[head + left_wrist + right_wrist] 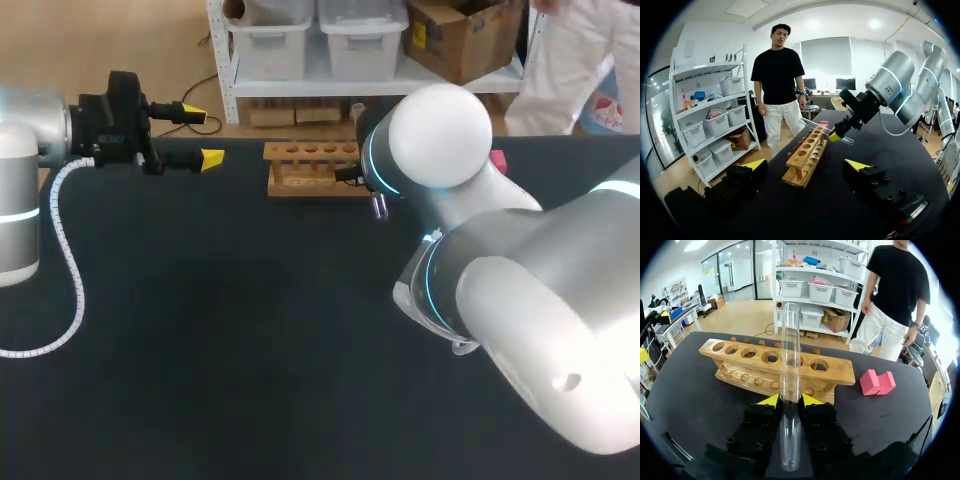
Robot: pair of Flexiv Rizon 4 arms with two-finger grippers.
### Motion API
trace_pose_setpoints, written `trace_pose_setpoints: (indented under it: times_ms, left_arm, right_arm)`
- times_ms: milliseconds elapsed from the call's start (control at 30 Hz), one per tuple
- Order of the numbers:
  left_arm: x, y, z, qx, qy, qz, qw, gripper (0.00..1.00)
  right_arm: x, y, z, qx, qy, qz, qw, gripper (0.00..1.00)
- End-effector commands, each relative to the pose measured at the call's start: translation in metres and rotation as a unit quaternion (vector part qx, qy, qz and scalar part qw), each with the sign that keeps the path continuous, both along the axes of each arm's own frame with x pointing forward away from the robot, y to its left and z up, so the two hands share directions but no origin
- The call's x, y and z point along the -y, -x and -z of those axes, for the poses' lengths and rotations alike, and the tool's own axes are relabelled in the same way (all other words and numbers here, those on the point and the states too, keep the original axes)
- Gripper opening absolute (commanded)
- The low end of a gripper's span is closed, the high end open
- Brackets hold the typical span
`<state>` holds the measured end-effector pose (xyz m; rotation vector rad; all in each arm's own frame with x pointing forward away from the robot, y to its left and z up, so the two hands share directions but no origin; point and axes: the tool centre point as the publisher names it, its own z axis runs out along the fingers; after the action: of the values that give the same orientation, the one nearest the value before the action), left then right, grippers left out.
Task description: Grasp the test tube, adjust it, and insert it.
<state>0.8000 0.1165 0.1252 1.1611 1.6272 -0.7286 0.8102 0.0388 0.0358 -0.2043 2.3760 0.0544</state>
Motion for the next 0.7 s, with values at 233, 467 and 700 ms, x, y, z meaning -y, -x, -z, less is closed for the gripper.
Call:
trace_pose_setpoints:
  times_ms: [233, 467, 700]
  left_arm:
    - [-0.001, 0.001, 0.002, 0.003, 0.002, -0.001, 1.000, 1.00]
    - [-0.001, 0.001, 0.002, 0.003, 0.002, -0.001, 1.000, 1.00]
    - [-0.001, 0.001, 0.002, 0.003, 0.002, -0.001, 1.000, 1.00]
  right_arm:
    - [0.000, -0.006, 0.006, -0.030, -0.001, -0.009, 1.000, 0.00]
    - [-0.001, -0.005, 0.010, -0.047, -0.001, -0.014, 0.999, 0.00]
    - [0.000, -0.004, 0.014, -0.065, 0.002, -0.018, 0.998, 0.00]
